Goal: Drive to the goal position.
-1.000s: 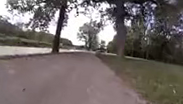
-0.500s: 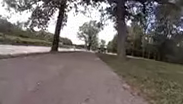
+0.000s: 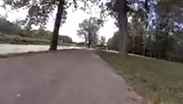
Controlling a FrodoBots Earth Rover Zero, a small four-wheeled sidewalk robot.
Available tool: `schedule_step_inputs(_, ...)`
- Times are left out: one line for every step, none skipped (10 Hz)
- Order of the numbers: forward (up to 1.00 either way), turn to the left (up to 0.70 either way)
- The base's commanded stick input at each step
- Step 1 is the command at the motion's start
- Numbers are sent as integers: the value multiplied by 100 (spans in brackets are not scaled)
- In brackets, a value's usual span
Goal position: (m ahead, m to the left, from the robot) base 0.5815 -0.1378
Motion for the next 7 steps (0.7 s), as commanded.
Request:
schedule_step_inputs(100,0)
schedule_step_inputs(100,0)
schedule_step_inputs(100,0)
schedule_step_inputs(100,0)
schedule_step_inputs(100,0)
schedule_step_inputs(100,0)
schedule_step_inputs(100,0)
